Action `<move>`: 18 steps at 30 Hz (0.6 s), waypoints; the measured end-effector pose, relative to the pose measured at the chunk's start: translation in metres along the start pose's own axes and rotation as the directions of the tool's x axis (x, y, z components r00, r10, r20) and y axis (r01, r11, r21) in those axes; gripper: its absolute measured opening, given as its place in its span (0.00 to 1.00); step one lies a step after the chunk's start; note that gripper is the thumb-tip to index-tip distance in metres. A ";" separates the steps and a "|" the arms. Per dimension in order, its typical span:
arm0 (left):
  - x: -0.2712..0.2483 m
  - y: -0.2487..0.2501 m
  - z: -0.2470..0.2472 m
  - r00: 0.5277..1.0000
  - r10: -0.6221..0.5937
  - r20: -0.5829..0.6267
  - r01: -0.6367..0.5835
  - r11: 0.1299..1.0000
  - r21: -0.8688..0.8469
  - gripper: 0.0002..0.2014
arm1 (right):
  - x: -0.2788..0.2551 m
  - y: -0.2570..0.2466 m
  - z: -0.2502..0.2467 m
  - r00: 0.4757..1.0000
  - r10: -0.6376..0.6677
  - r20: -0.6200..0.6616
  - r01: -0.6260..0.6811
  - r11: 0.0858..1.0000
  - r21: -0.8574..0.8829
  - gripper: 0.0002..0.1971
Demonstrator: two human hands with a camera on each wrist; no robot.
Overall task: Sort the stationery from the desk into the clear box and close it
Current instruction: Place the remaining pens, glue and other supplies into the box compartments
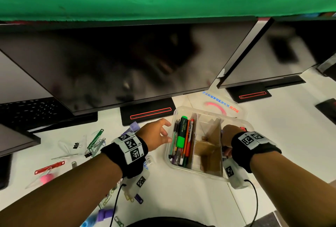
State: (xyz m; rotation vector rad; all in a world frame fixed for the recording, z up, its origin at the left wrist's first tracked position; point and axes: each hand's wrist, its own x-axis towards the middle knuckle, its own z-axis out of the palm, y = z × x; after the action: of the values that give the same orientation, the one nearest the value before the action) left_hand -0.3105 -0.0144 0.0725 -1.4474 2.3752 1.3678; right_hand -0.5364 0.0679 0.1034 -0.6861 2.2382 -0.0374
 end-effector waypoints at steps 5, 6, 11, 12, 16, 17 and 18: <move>0.008 -0.016 -0.004 1.000 -0.015 -0.006 0.015 1.000 0.016 0.26 | 0.003 0.003 -0.001 0.998 0.052 0.044 -0.049 0.997 -0.066 0.14; 0.012 -0.021 -0.004 1.000 -0.016 -0.023 0.017 1.000 0.017 0.26 | 0.001 0.003 -0.002 0.996 0.069 0.050 -0.065 0.995 -0.079 0.15; 0.037 -0.060 -0.009 0.967 -0.045 -0.251 0.078 0.989 0.125 0.20 | -0.009 -0.001 -0.005 0.998 0.035 0.043 -0.031 0.996 -0.090 0.17; 0.041 -0.069 -0.011 0.960 -0.064 -0.273 0.110 0.982 0.156 0.21 | -0.013 -0.003 -0.006 0.999 0.034 0.034 -0.032 0.997 -0.074 0.18; 0.050 -0.098 -0.014 0.946 -0.189 -0.263 0.261 0.925 0.275 0.26 | -0.008 -0.004 -0.007 1.000 0.004 -0.013 -0.006 0.987 -0.162 0.20; 0.051 -0.103 -0.013 0.945 -0.203 -0.258 0.277 0.913 0.298 0.28 | -0.009 -0.005 -0.007 1.000 -0.010 -0.011 0.008 0.982 -0.189 0.18; 0.052 -0.108 -0.011 0.948 -0.204 -0.246 0.277 0.907 0.316 0.31 | -0.010 -0.006 -0.008 1.000 -0.027 -0.010 0.024 0.976 -0.216 0.16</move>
State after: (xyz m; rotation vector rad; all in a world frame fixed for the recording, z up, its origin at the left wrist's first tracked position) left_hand -0.2564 -0.0770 -0.0144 -1.7689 2.2943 0.7260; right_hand -0.5337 0.0662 0.1171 -0.8326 2.2665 0.1920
